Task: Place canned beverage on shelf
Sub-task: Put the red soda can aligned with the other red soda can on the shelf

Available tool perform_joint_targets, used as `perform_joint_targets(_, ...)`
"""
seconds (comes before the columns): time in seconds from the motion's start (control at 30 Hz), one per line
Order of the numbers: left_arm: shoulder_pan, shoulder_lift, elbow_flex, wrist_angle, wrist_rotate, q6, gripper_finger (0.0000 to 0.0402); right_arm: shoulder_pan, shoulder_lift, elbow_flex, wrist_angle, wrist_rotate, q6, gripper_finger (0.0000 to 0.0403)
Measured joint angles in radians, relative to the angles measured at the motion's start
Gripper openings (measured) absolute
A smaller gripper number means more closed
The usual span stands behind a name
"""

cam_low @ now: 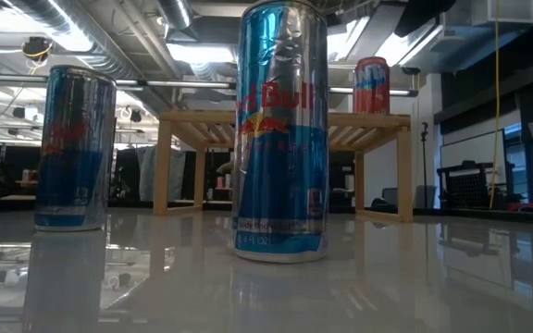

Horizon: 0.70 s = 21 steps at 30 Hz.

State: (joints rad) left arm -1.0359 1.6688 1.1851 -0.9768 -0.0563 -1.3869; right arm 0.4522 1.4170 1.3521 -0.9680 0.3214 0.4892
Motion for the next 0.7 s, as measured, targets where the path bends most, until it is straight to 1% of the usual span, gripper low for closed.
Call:
perform_joint_targets(0.2, 0.026, 0.0, 0.001, -0.001, 0.003, -0.02, 0.0278, 0.0, 0.0, 0.0, 0.0, 0.0, 0.0, 0.0356)
perform_joint_targets(0.4, 0.075, -0.02, 0.017, -0.023, 0.032, 0.006, 0.0278, 0.0, 0.0, 0.0, 0.0, 0.0, -0.001, 0.0356)
perform_joint_targets(0.53, 0.125, -0.05, 0.072, -0.119, 0.021, 0.034, 0.0278, 0.0, 0.0, 0.0, 0.001, 0.0, -0.001, 0.0356)
perform_joint_targets(0.63, 0.168, -0.077, 0.126, -0.16, 0.013, 0.07, 0.0278, 0.0, 0.0, 0.0, 0.001, -0.005, 0.0, 0.0356)
perform_joint_targets(0.7, 0.197, -0.086, 0.17, -0.176, 0.014, 0.105, 0.0278, 0.0, -0.002, 0.002, 0.002, -0.027, 0.003, 0.0356)
